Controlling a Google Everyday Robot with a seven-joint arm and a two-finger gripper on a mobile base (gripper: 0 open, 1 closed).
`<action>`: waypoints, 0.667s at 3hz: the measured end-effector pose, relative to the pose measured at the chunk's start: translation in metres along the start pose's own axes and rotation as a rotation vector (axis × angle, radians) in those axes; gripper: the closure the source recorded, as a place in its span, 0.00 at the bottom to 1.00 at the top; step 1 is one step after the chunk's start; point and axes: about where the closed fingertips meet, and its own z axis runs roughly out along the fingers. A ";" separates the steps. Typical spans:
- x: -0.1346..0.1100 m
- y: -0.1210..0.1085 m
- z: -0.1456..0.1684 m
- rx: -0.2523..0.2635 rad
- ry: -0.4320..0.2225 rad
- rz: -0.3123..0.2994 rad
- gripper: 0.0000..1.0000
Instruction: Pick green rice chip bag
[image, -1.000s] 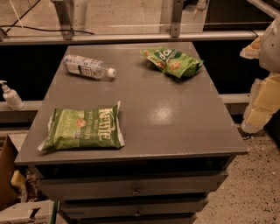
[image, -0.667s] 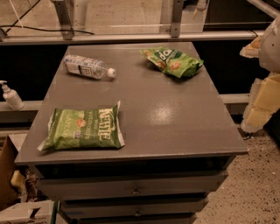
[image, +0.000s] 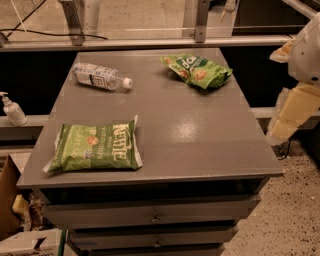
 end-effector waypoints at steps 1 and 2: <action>-0.009 -0.034 0.026 0.078 -0.064 0.033 0.00; -0.019 -0.063 0.047 0.135 -0.102 0.057 0.00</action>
Offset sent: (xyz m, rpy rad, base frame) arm 0.1198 0.0093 -0.0286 0.1204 -0.2164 -0.0880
